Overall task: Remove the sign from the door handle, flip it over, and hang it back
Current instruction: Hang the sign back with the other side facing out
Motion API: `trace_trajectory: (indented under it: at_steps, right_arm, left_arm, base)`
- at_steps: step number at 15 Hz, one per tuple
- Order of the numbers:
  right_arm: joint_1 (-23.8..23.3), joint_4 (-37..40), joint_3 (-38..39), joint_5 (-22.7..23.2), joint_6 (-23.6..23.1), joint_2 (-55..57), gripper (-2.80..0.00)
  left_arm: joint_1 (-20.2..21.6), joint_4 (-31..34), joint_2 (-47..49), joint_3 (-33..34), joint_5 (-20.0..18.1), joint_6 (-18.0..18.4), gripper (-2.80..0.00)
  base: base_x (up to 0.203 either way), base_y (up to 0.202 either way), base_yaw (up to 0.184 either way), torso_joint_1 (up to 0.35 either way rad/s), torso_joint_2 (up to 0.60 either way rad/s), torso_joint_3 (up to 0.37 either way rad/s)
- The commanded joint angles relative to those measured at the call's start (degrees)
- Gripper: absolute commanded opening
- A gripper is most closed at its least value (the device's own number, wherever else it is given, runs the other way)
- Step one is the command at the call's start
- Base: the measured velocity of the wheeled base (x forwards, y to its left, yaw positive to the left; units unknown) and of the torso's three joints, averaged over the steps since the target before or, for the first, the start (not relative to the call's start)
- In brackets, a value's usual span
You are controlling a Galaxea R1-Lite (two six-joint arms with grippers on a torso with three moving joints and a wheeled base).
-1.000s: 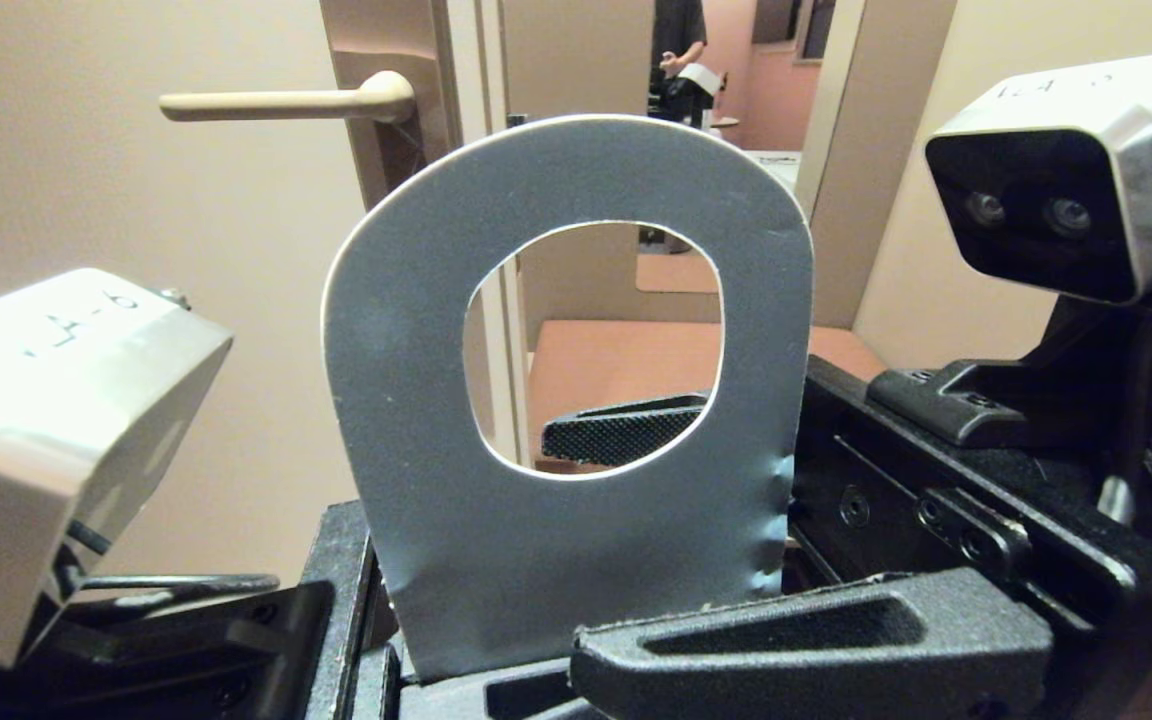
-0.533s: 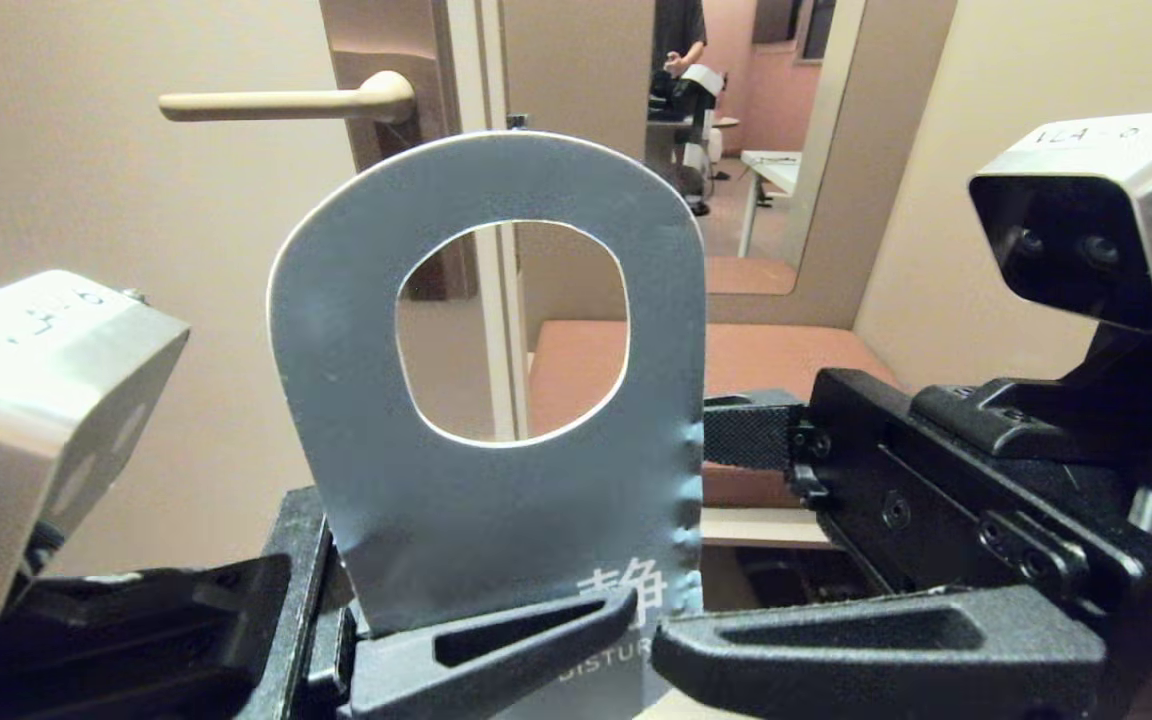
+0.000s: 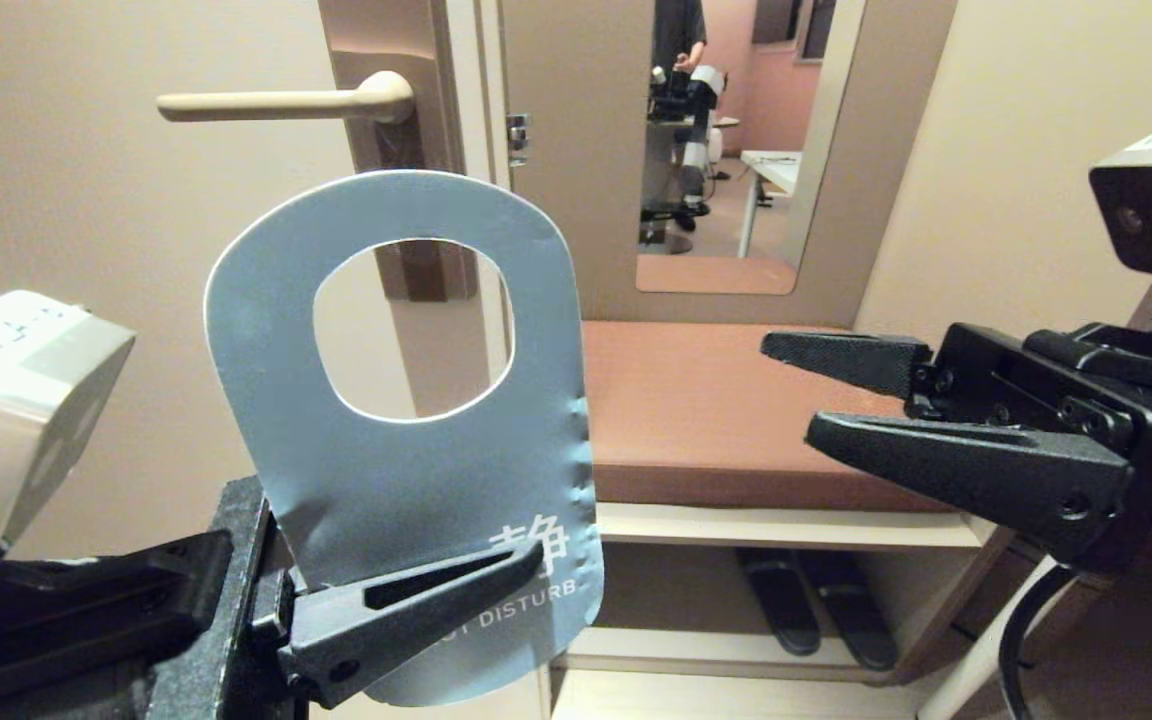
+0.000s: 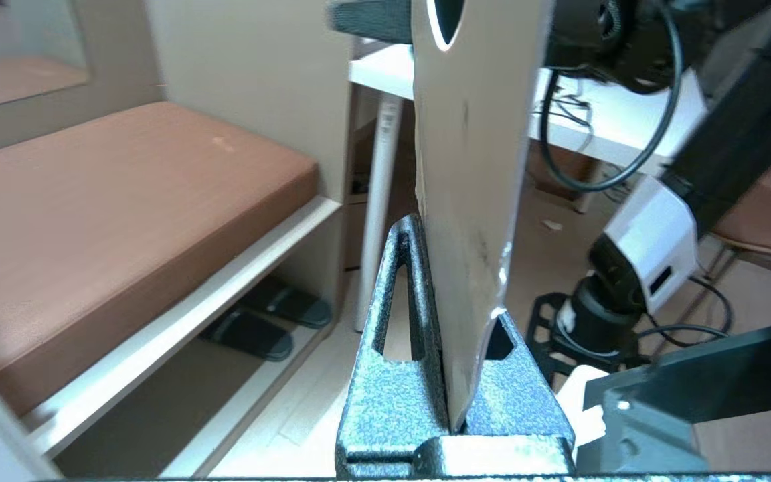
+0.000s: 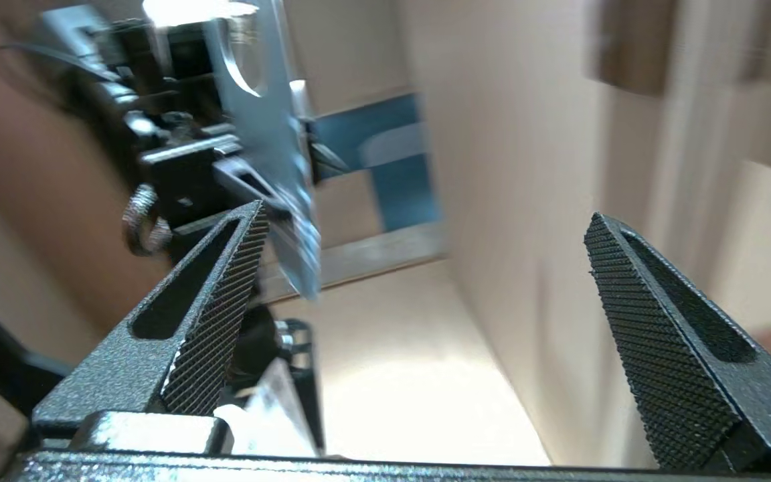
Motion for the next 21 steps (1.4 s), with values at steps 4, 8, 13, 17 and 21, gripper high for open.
trace_trajectory:
  at_steps: [4,8,13,17,21]
  right_arm:
    - [-5.3,-0.3,5.9,0.2,-0.8,-5.9,-2.8]
    - [-7.4,-0.3,10.4,-7.1,-5.6,-7.6,-2.8]
    - [-16.3,-0.4,13.3,-17.7,-12.0,-7.5,-2.8]
    - [-26.5,-2.6,19.0,-21.1,-16.8,-8.8,-2.8]
    - [-30.5,-2.8,29.2,-24.9,-17.6,-16.5,-2.8]
  left_arm:
    - [1.4,0.0,-2.2,0.8,0.0,0.1,-2.8]
    - [1.7,0.0,-3.7,1.4,0.0,0.3,-2.8]
    - [5.6,0.0,-5.2,2.1,-0.1,0.8,-2.8]
    - [7.8,0.0,-5.3,2.2,-0.1,1.2,-2.8]
    - [9.1,0.0,-6.2,3.1,-0.1,2.3,-2.8]
  base:
    - [0.0,0.0,0.0,0.0,0.0,0.0]
    - [0.0,0.0,0.0,0.0,0.0,0.0]
    - [0.0,0.0,0.0,0.0,0.0,0.0]
    - [0.0,0.0,0.0,0.0,0.0,0.0]
    - [0.0,0.0,0.0,0.0,0.0,0.0]
